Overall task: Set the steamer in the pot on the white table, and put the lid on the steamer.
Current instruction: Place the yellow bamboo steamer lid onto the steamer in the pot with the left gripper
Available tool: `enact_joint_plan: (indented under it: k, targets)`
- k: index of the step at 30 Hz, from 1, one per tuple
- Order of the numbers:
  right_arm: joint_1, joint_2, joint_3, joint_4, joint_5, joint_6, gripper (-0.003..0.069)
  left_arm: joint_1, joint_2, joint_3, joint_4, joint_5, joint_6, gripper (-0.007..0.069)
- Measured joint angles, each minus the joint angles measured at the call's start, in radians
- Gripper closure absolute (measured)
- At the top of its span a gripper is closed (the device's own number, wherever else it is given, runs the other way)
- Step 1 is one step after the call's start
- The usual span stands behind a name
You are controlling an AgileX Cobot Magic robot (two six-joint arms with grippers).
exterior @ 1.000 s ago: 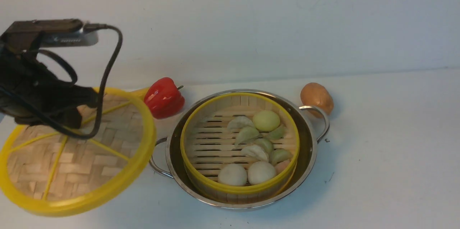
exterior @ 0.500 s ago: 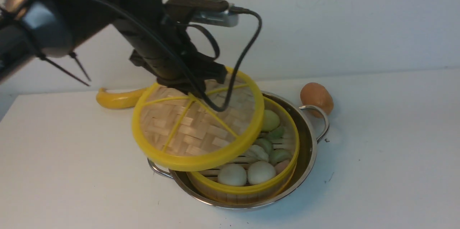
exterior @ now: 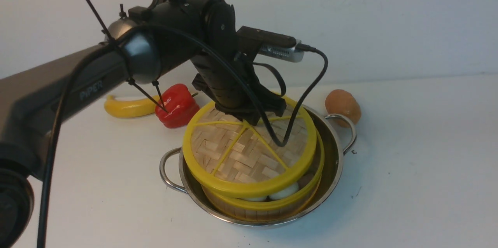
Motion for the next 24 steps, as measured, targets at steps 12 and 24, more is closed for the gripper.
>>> enact_joint_plan:
  k: [12,24]
  targets:
    - [0.0,0.0,0.0,0.0,0.0,0.0,0.0305,-0.033,0.016,-0.002,0.005,-0.019,0.045,0.0506]
    - [0.0,0.0,0.0,0.0,0.0,0.0,0.0305,-0.033,0.021,-0.002,0.012,-0.011,0.088,0.0506]
